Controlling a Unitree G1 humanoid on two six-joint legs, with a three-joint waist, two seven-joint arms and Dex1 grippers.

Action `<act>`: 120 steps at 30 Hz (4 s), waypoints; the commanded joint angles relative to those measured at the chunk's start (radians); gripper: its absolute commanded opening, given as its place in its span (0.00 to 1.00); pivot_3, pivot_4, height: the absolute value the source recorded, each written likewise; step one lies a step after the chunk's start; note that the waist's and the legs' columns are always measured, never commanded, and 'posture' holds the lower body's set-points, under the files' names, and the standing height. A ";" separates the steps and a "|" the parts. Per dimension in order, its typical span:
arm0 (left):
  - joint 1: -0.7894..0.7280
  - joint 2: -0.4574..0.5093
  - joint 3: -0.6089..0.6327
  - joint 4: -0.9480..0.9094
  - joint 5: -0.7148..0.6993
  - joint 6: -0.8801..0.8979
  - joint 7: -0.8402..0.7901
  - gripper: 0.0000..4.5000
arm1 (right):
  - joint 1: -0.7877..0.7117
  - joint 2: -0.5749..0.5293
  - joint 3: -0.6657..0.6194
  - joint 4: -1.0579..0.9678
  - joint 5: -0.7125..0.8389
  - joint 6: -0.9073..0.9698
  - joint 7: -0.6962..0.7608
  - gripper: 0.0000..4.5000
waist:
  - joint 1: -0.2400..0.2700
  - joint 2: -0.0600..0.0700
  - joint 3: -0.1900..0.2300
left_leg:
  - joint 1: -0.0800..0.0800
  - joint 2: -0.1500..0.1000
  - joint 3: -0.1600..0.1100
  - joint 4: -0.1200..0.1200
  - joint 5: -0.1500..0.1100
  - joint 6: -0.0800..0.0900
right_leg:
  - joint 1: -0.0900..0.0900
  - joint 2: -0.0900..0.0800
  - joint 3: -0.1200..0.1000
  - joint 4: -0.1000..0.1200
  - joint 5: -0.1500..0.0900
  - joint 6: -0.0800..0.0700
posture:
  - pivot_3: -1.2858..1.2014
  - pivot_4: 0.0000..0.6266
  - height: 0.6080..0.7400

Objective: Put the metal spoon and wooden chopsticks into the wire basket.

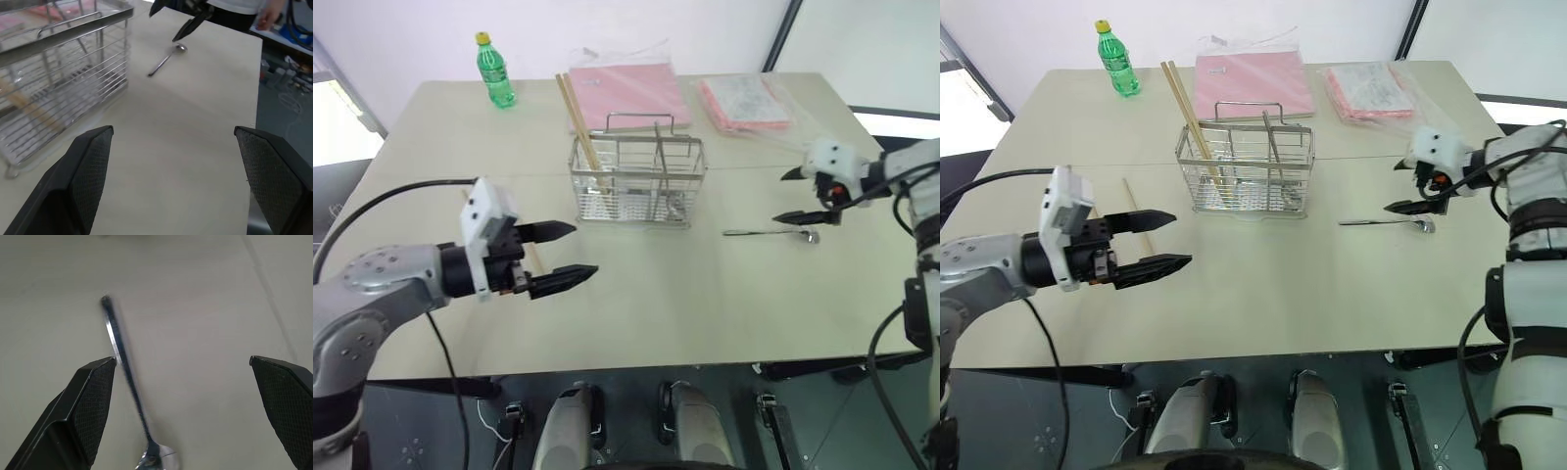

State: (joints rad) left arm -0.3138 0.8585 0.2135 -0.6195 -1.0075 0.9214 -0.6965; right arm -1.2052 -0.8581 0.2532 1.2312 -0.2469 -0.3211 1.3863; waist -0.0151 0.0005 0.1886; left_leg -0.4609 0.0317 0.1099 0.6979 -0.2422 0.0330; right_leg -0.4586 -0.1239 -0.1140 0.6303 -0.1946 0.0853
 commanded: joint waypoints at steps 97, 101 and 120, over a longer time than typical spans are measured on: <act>-0.438 -0.198 0.200 0.602 0.441 0.215 0.824 0.93 | 0.280 0.092 -0.418 -1.207 1.026 1.204 -0.116 0.79 | 0.026 -0.002 -0.001 | 0.000 0.000 -0.001 0.001 0.000 0.001 | 0.001 0.002 0.000 0.002 0.001 -0.001 | 0.52 0.24 0.69; -0.510 -0.212 0.152 0.778 0.539 0.213 0.857 0.93 | 0.330 0.106 -0.427 -1.277 1.060 1.227 -0.157 0.79 | 0.029 -0.002 -0.001 | 0.000 0.000 -0.001 0.001 0.001 0.000 | 0.000 0.002 0.000 0.003 0.001 -0.001 | 0.52 0.24 0.69; -0.850 -0.289 0.070 1.659 0.785 -0.122 0.760 0.93 | 0.462 0.089 -0.486 -1.419 1.156 1.228 -0.270 0.79 | 0.027 -0.006 -0.001 | 0.000 0.000 0.000 0.001 0.000 0.001 | -0.001 0.002 -0.001 0.002 0.001 -0.001 | 0.52 0.24 0.69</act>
State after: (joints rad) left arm -1.1295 0.5578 0.2877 1.0190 -0.2414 0.8330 0.0653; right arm -0.7388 -0.7571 -0.1917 -0.1554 0.8852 0.9172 1.1256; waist 0.0119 -0.0056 0.1880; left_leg -0.4613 0.0323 0.1100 0.6988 -0.2424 0.0337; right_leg -0.4597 -0.1224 -0.1145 0.6328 -0.1931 0.0846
